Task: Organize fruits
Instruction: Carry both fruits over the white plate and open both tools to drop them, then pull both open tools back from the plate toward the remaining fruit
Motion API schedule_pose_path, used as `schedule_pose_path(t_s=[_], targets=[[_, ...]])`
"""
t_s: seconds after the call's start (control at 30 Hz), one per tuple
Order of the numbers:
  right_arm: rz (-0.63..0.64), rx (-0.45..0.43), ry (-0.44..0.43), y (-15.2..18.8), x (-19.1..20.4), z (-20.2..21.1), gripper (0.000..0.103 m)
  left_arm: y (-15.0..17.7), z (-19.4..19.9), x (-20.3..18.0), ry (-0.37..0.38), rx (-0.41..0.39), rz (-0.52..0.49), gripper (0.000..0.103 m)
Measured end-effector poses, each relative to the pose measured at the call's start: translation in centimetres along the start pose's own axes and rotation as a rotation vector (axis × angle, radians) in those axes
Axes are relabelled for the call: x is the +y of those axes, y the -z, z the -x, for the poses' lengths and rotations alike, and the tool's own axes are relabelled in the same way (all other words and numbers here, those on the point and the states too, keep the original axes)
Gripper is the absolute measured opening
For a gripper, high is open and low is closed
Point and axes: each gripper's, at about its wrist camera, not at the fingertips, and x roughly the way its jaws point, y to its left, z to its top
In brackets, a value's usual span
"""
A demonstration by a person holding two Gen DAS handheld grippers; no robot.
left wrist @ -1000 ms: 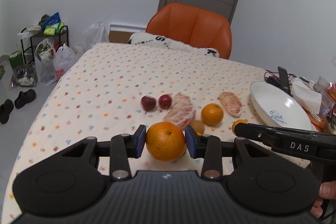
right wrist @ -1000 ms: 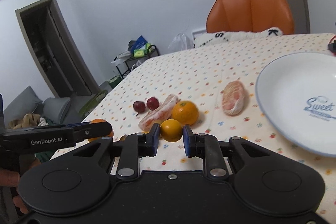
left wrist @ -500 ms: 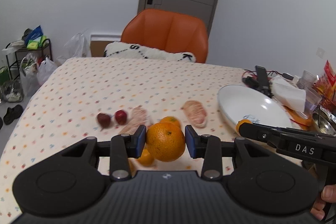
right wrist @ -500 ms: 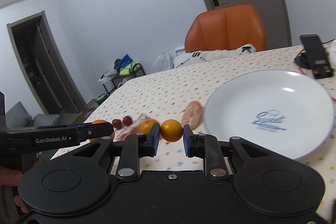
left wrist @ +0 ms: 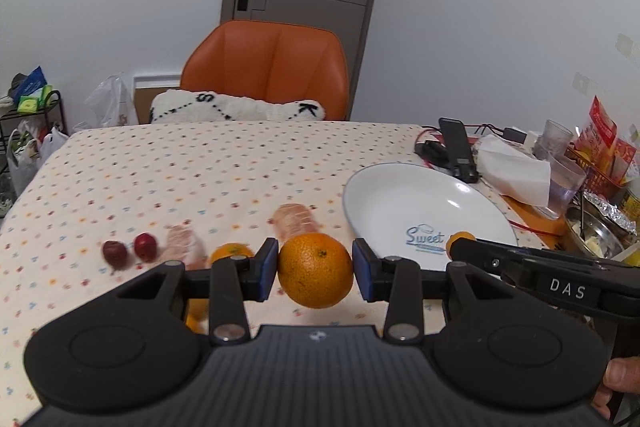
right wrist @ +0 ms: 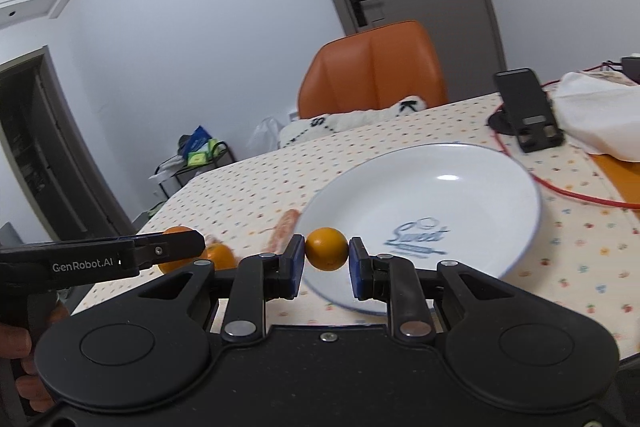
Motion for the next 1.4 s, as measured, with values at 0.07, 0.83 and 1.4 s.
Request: schedule_pose_path(t_s=[0.07, 0.83, 1.4], targets=[[-0.007, -0.003, 0.011, 0.0, -0.6, 0.1, 0.022, -0.2, -0.5, -0.7, 0.006, 0.001, -0.011, 0.039], [-0.043, -0.009, 0.096, 0.1, -3.9, 0.3, 0.030, -1.2, -6.1, -6.4, 0.063, 0.052, -0.092, 0.039], [-0.016, 0.006, 0.118, 0.1, -2.7, 0.5, 0.039, -0.6, -4.3, -4.8, 0.018, 0.030, -0.049, 0.071]])
